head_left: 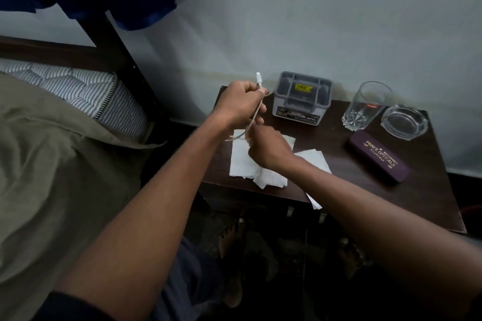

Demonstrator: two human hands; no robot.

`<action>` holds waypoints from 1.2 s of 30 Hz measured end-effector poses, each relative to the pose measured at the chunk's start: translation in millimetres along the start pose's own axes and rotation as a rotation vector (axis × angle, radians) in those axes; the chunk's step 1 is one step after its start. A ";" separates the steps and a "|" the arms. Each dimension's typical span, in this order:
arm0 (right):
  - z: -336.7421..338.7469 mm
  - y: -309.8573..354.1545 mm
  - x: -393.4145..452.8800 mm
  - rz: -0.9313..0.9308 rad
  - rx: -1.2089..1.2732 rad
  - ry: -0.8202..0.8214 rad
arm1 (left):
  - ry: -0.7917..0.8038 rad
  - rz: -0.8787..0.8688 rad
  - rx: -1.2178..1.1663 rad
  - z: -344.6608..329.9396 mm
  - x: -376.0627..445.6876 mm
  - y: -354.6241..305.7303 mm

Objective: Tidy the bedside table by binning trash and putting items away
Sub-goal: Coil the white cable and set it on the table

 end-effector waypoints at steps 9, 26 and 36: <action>81.7 -7.1 -13.2 0.078 0.486 -0.599 | -0.024 -0.277 0.615 11.9 0.6 -1.1; 15.8 -13.7 14.5 -0.229 1.212 0.102 | -0.241 -0.516 -0.181 -5.5 -5.9 -53.7; 37.5 -14.7 40.5 -0.202 1.405 -0.047 | -0.303 -0.181 -0.454 3.0 -11.3 -41.8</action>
Point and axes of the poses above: each hand's wrist, its own x-axis towards the middle knuckle, its own z-axis out of the back of the hand, y = z × x, the point moved 5 cm from there along x, towards the middle knuckle, and after that the axes turned 2 degrees about y, right-handed, at the moved point
